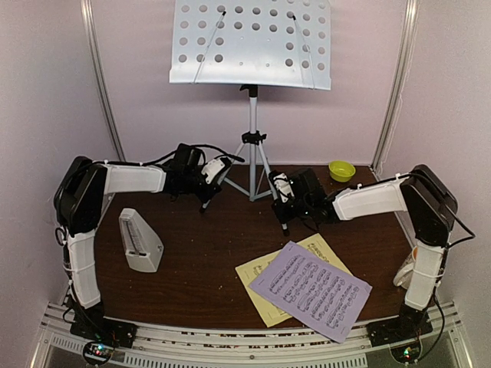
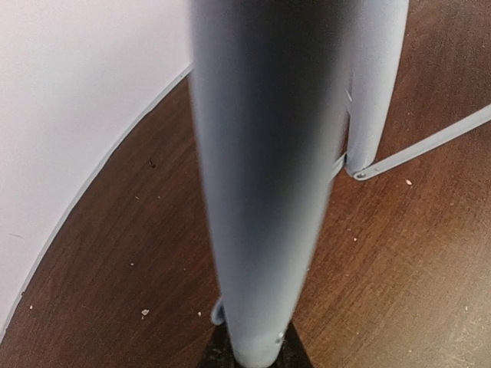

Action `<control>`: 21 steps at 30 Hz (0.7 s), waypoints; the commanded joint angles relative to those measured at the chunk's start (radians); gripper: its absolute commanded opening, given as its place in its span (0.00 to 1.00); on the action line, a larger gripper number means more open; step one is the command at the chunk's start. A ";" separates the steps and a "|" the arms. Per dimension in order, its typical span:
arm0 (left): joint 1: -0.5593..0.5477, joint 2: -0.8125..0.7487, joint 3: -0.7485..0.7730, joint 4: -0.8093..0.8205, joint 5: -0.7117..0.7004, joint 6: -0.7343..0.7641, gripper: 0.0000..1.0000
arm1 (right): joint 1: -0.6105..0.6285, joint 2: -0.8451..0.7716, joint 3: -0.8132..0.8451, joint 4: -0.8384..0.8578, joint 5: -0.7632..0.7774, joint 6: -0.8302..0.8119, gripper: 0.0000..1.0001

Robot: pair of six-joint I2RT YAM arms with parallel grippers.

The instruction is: Set up the instrument practice props

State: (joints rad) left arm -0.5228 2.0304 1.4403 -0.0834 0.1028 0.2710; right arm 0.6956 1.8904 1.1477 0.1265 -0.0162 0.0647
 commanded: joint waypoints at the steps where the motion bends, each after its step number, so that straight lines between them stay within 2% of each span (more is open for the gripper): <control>1: 0.036 0.002 0.050 0.013 -0.056 -0.021 0.03 | 0.035 -0.003 0.018 0.074 0.028 0.064 0.00; 11: 0.037 -0.029 0.006 0.041 -0.024 -0.035 0.13 | 0.088 -0.018 -0.015 0.086 0.048 0.113 0.00; 12: 0.036 -0.031 0.005 0.042 -0.022 -0.035 0.14 | 0.088 -0.024 -0.016 0.082 0.045 0.119 0.03; 17: 0.036 -0.053 -0.027 0.081 0.000 -0.035 0.14 | 0.087 -0.082 -0.049 0.078 0.045 0.137 0.34; 21: 0.035 -0.062 -0.041 0.092 0.016 -0.030 0.15 | 0.087 -0.148 -0.070 0.057 0.053 0.141 0.54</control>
State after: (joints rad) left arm -0.5098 2.0232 1.4181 -0.0628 0.1177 0.2749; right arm 0.7731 1.8378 1.0946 0.1619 0.0433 0.1894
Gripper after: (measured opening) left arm 0.144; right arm 0.452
